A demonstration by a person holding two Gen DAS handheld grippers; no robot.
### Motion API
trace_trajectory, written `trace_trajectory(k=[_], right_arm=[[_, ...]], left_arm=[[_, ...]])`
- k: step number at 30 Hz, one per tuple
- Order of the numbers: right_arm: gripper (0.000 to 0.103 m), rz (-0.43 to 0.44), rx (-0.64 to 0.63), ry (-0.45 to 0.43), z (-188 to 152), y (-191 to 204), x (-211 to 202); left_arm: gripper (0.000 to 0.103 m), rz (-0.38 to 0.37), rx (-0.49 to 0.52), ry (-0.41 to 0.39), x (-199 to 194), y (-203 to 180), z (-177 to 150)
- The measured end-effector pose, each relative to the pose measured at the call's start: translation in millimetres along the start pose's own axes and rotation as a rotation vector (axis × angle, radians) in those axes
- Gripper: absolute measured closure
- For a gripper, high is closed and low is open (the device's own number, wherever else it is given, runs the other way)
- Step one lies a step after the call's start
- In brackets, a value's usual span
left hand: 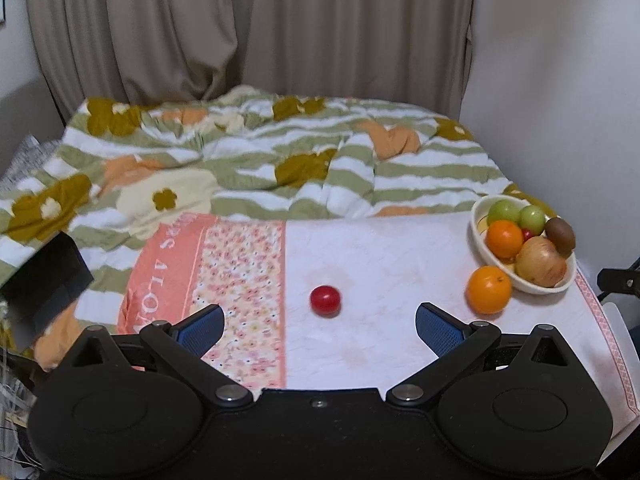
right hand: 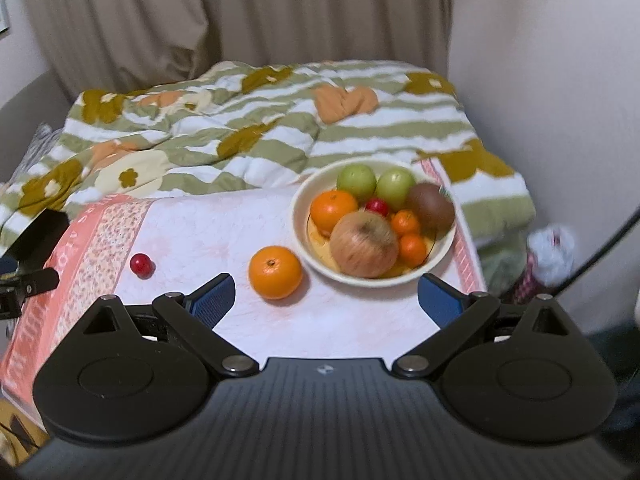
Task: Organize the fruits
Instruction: 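Withdraw both tools toward the last tomato and the large orange, then lower the left tool onto the last red tomato and close on it, then close the right tool on the large orange while the left tool holds the tomato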
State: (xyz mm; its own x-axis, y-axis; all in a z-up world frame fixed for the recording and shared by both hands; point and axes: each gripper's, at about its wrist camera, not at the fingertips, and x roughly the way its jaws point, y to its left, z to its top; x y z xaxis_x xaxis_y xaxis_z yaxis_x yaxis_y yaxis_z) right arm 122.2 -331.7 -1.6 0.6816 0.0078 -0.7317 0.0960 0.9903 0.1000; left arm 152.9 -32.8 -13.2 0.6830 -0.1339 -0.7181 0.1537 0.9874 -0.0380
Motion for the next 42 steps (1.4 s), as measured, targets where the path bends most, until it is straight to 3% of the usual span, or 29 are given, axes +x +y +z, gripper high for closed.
trace_trajectory(k=[7,13,18,23,28,32,42], right_arm=[[0.0,-0.076,0.106,0.035,-4.2,29.5,35.2],[0.0,-0.119,0.176,0.071,-6.6,44.9,64.5],[0.0,-0.145,0.211,0.104,-8.7,51.2,88.4],[0.0,-0.169,0.21,0.125,-12.6,53.5,109.8],[0.0,-0.177,0.207,0.143,-14.2,55.5,126.9],[0.0,-0.186,0.193,0.147,-12.5,57.6,137.5],[0.004,-0.178,0.177,0.146,-7.1,57.6,156.0]], left_arm=[[0.0,-0.094,-0.008,0.044,43.3,39.5,10.4],[0.002,-0.158,-0.004,0.093,79.5,47.9,14.6],[0.013,-0.199,0.021,0.133,107.8,39.5,15.2],[0.037,-0.217,0.076,0.149,130.6,27.7,11.8],[0.049,-0.214,0.105,0.172,148.5,22.5,9.9],[0.066,-0.227,0.115,0.191,158.2,20.0,8.0],[0.066,-0.216,0.131,0.186,158.0,17.4,7.2]])
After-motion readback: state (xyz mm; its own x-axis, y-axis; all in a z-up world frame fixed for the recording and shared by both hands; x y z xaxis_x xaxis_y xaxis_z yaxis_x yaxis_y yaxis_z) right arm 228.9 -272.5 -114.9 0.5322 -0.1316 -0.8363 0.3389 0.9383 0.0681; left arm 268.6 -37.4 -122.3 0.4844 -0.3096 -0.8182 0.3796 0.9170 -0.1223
